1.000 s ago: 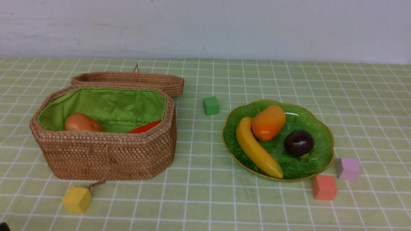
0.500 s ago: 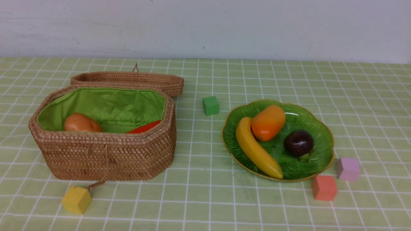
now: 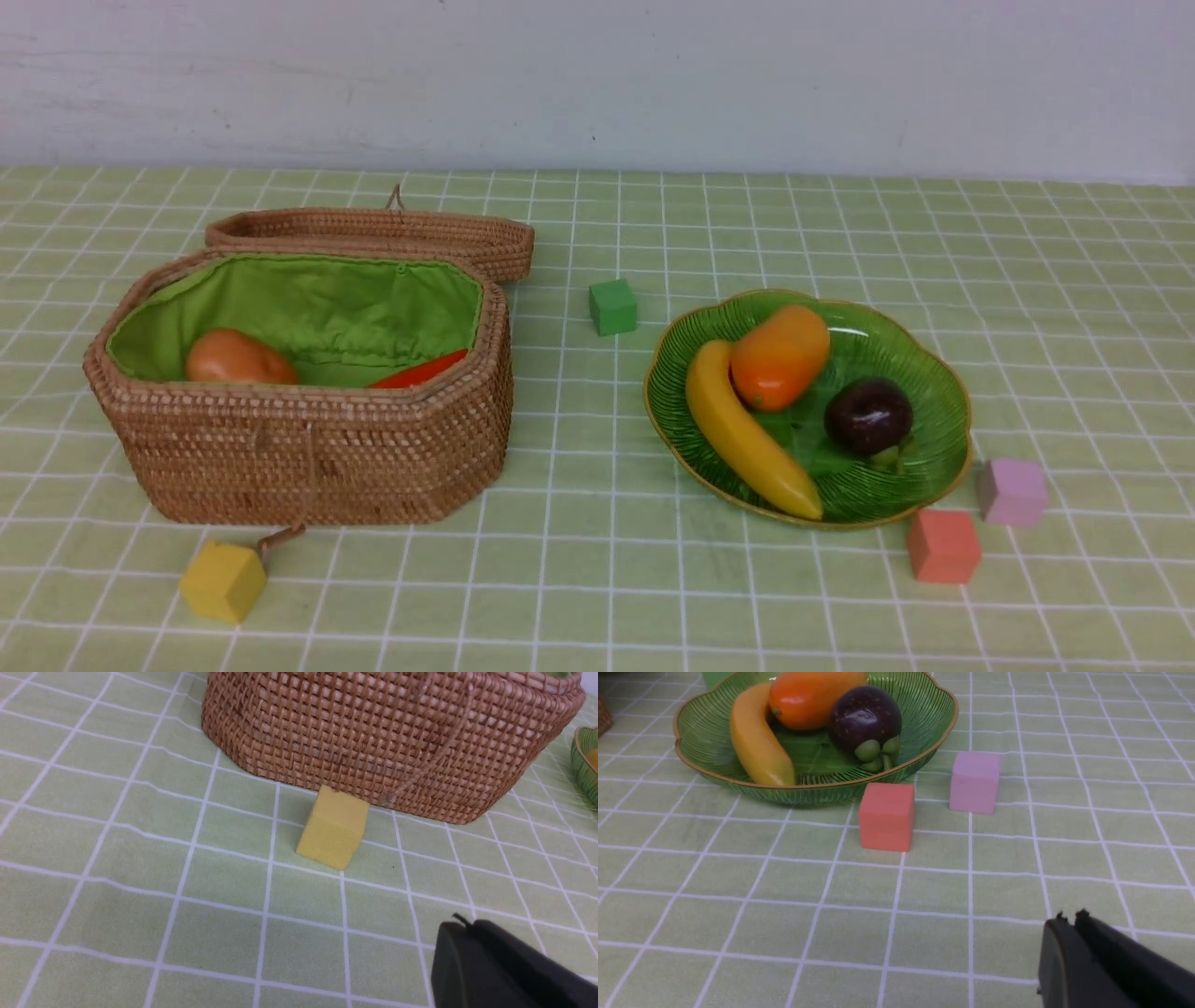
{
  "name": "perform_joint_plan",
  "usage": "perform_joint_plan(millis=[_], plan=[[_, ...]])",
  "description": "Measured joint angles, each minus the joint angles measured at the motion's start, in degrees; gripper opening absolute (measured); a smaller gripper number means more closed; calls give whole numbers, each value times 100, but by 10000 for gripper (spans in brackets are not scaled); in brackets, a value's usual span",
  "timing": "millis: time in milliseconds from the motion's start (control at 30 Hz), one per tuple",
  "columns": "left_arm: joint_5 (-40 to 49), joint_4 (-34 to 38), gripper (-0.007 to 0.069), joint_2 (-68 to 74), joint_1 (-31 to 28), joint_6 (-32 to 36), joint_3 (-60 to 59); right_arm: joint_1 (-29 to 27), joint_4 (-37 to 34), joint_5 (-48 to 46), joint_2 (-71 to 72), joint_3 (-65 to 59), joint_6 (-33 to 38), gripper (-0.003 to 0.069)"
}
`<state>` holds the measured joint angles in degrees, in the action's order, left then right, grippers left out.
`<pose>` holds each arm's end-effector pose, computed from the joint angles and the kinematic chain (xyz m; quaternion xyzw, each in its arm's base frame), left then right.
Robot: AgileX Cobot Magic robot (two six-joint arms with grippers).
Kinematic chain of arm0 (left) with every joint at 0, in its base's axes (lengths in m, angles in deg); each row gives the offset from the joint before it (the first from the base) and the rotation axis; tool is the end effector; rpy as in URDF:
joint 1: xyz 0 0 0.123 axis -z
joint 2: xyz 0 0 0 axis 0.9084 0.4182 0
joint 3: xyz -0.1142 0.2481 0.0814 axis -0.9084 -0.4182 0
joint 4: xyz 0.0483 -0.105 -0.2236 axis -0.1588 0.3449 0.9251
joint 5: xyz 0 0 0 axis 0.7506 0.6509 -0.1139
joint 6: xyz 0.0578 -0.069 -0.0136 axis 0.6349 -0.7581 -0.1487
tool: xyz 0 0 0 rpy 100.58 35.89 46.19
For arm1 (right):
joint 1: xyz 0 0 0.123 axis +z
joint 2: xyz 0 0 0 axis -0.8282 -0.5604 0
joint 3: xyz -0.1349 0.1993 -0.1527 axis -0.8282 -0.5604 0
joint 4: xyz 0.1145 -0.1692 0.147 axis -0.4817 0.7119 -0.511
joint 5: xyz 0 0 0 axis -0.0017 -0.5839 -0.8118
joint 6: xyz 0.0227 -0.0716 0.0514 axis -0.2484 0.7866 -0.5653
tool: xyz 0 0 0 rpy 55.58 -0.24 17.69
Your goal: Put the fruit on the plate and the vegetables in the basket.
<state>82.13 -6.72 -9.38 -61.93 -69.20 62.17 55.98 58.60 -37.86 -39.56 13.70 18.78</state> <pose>0.0519 -0.0094 0.1697 -0.0888 0.8034 -0.1413 0.5716 0.0513 0.0077 0.1734 -0.0043 0.8092 0.0496 0.5855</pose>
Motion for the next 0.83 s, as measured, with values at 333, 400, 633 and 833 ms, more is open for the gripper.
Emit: perform_joint_plan(millis=[333,400,633,833], plan=[[0,0,-10,0,0,0,0,0,0,0,0,0,0,43],[0,0,-9,0,0,0,0,0,0,0,0,0,0,45],[0,0,-9,0,-2,0,0,0,0,0,0,0,0,50],[0,0,-2,0,-2,0,0,0,0,0,0,0,0,53]])
